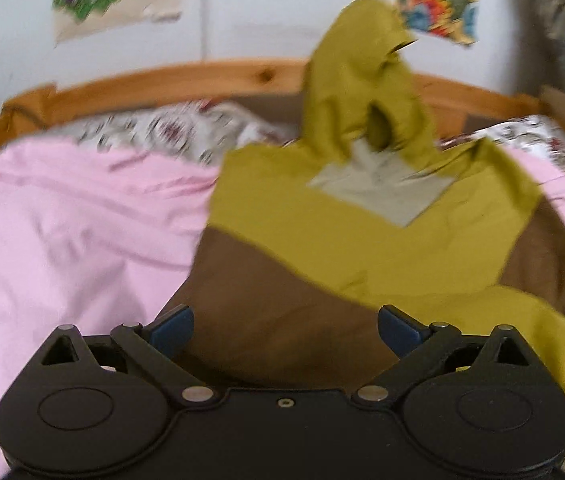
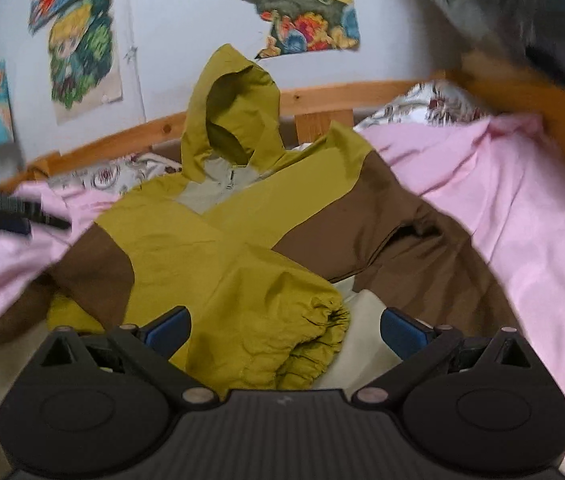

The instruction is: Fold large clothes

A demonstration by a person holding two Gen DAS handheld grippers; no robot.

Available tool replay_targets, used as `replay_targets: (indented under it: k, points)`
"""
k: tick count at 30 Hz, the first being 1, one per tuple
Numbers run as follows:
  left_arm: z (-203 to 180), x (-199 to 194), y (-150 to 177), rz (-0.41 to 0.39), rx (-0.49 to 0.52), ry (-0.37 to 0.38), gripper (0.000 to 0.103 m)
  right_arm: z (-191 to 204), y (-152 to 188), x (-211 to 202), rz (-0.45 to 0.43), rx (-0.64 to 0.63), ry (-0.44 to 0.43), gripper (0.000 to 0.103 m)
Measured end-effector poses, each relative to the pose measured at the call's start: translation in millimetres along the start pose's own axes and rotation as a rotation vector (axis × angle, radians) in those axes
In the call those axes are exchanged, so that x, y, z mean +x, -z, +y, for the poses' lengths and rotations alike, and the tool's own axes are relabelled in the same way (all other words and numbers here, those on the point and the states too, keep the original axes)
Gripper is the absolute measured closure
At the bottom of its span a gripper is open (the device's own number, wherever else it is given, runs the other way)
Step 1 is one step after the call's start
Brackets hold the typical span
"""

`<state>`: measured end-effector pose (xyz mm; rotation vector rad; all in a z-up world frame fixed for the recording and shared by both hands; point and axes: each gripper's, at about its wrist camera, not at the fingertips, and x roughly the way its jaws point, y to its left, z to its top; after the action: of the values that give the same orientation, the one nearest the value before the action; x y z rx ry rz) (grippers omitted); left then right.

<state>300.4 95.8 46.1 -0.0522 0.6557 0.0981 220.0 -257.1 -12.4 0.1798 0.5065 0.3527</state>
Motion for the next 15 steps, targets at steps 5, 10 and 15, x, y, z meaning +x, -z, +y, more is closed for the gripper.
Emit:
replay_targets:
  k: [5, 10, 15]
  points:
    - [25.7, 35.4, 4.8, -0.013, -0.036, -0.022, 0.004, -10.4, -3.1, 21.8, 0.040, -0.005, 0.014, 0.025]
    - [35.2, 72.8, -2.0, -0.033, -0.034, -0.070, 0.017, -9.2, -10.5, 53.7, 0.116, -0.061, 0.032, 0.057]
    - [44.7, 90.3, -2.2, -0.055, -0.052, -0.114, 0.020, 16.7, -21.2, 64.5, 0.106, -0.307, 0.113, 0.091]
